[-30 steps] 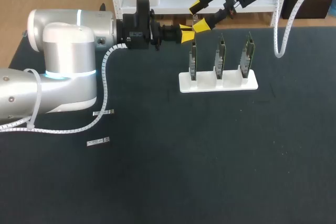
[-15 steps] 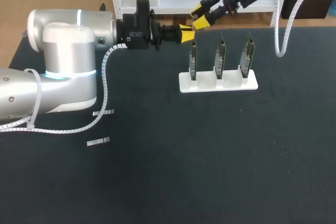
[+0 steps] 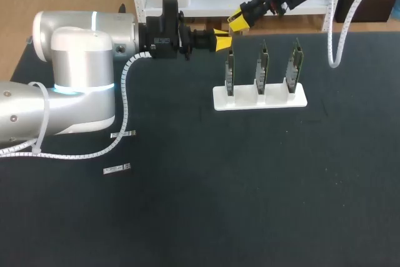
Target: Pick up the optical module with the left hand, and insert it into the network port with the right hand.
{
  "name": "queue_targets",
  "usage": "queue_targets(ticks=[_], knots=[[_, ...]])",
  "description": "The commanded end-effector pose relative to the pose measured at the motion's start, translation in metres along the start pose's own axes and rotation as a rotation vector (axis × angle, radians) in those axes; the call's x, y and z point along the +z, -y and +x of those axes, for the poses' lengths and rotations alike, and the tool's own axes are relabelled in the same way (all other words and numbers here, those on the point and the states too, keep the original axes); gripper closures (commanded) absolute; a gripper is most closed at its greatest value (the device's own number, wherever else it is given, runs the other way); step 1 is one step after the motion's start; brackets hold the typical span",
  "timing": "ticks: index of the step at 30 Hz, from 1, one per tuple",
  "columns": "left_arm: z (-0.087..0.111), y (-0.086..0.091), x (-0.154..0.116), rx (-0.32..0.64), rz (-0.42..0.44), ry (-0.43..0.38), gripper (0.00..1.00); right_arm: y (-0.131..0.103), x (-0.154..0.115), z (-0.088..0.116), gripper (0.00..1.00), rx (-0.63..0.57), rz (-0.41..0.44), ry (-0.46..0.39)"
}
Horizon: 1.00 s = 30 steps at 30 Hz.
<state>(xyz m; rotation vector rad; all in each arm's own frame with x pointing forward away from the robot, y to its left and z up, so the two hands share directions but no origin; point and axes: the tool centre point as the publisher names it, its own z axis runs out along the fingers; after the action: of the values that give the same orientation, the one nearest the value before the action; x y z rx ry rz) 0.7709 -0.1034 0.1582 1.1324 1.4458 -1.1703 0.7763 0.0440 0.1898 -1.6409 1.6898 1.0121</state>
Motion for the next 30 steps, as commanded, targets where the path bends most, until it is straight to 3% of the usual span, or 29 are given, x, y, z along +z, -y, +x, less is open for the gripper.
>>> queue_targets(ticks=[1, 12, 21, 30], knots=[[0.001, 0.002, 0.000, 0.001, -0.006, 0.003, 0.00, -0.006, 0.000, 0.001, 1.00, -0.001, 0.007, -0.002], [-0.005, 0.000, -0.006, 0.031, -0.014, 0.007, 0.00, -0.011, -0.007, 0.004, 1.00, 0.006, 0.026, 0.001], [-0.010, -0.002, -0.024, 0.082, -0.046, -0.120, 0.00, -0.014, -0.011, 0.007, 1.00, 0.013, 0.038, 0.005], [0.005, 0.000, -0.035, 0.024, -0.054, -0.226, 0.00, -0.014, -0.012, 0.008, 1.00, 0.018, 0.044, 0.014]])
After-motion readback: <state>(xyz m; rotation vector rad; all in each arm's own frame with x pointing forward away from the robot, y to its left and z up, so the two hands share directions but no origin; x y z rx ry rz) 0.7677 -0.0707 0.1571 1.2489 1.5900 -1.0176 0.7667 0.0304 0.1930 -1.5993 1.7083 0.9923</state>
